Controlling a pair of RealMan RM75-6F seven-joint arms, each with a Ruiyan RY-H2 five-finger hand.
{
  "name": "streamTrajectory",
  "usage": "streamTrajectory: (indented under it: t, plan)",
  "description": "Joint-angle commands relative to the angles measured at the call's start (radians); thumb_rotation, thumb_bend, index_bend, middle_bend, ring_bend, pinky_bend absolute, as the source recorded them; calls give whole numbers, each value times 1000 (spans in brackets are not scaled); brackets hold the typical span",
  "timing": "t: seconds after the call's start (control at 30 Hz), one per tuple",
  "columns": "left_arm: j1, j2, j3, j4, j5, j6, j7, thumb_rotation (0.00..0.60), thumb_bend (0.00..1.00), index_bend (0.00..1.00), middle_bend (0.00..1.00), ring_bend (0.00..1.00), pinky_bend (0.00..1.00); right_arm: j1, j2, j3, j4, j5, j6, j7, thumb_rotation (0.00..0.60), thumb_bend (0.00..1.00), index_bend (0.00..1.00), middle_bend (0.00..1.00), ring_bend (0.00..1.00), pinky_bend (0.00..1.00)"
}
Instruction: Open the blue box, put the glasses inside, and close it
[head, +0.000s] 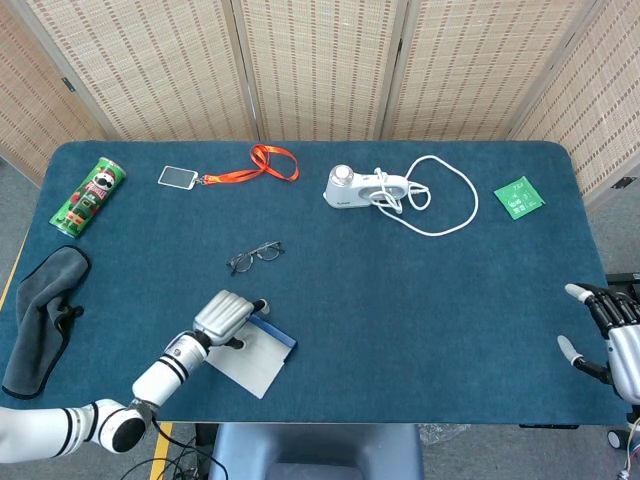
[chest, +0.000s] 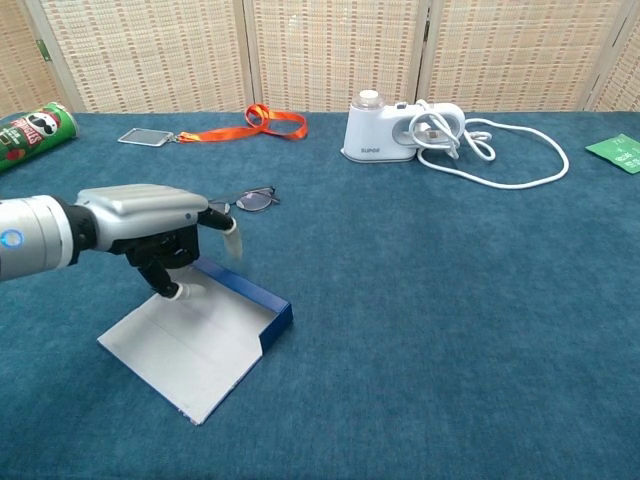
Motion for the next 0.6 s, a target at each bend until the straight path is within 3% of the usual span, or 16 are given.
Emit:
streamTrajectory:
  t: [0.03,0.33,0.6]
  plan:
    - [-10,-46,-12,49,6,-17,11,600,375,328,921,850,905,-1,0,0,-1,1,1,-1,600,279,189,216,240,218]
    - [-33,-155,-91,196,-65,-5,55,600,373,370,921,861,905,-6,5,0,-4,9,2,-3,600,280,189,216,243,218]
    - [-42,-176,-132,256,-149,-7,103,600,373,380,921,861,905,-6,5,3,-2,12,2,-2,600,279,189,216,243,218]
